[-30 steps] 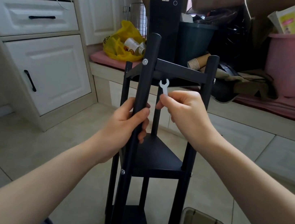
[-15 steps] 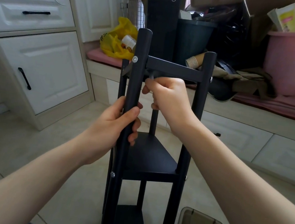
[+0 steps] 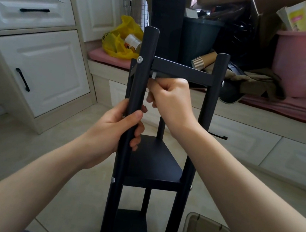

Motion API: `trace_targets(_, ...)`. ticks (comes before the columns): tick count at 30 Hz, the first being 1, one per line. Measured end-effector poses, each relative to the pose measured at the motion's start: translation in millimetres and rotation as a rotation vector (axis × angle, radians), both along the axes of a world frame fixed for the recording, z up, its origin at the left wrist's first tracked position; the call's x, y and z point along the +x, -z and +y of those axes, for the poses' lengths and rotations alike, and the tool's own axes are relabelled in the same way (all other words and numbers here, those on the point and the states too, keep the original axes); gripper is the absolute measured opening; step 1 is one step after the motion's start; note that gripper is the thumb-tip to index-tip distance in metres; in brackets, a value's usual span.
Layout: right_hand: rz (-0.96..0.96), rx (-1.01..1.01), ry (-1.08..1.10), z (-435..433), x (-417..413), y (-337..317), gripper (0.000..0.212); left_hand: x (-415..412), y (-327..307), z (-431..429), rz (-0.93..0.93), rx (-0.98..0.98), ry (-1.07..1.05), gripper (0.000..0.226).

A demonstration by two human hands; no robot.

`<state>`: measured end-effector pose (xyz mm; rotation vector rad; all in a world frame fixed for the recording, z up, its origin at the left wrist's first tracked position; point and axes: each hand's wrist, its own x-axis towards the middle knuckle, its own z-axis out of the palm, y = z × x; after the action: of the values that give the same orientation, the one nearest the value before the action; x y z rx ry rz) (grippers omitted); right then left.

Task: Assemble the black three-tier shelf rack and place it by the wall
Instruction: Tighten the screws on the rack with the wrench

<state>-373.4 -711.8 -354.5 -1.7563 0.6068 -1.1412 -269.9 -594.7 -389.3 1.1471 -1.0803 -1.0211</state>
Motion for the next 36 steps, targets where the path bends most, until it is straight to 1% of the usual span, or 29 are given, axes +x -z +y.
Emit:
trace_targets(3, -0.016, -0.024, 0.01, -2, 4, 4, 0.028, 0, 1, -1, 0.004, 0.003, 0.003, 0.024)
trace_targets(7, -0.041, -0.066, 0.046, -1, 10, 10, 0.027, 3, 1, 0, 0.006, 0.006, 0.011, 0.022)
trace_targets(11, -0.111, -0.12, 0.065, 1, 16, 14, 0.027, 4, 0, 0, 0.005, 0.009, 0.022, 0.019)
trace_targets(13, -0.14, -0.13, 0.071, 2, 20, 15, 0.031, 5, 1, 1, 0.011, 0.01, 0.034, 0.018)
trace_targets(16, -0.162, -0.127, 0.065, 2, 25, 16, 0.046, 6, 1, 2, 0.016, 0.018, 0.039, 0.017)
trace_targets(19, -0.162, -0.145, 0.075, 0, 27, 16, 0.048, 7, 1, 2, 0.018, 0.019, 0.044, 0.02)
trace_targets(22, -0.167, -0.149, 0.081, 1, 27, 15, 0.046, 8, 2, 3, 0.013, 0.013, 0.049, 0.019)
trace_targets(25, -0.15, -0.109, 0.031, 2, 24, 15, 0.039, 9, 2, 3, 0.018, 0.017, 0.041, 0.019)
trace_targets(30, -0.035, -0.087, -0.012, 4, 13, 14, 0.046, 7, 2, 4, 0.003, 0.026, 0.049, 0.026)
trace_targets(36, -0.093, -0.026, -0.066, 3, 1, 8, 0.035, 5, 2, 5, -0.011, 0.024, 0.068, 0.028)
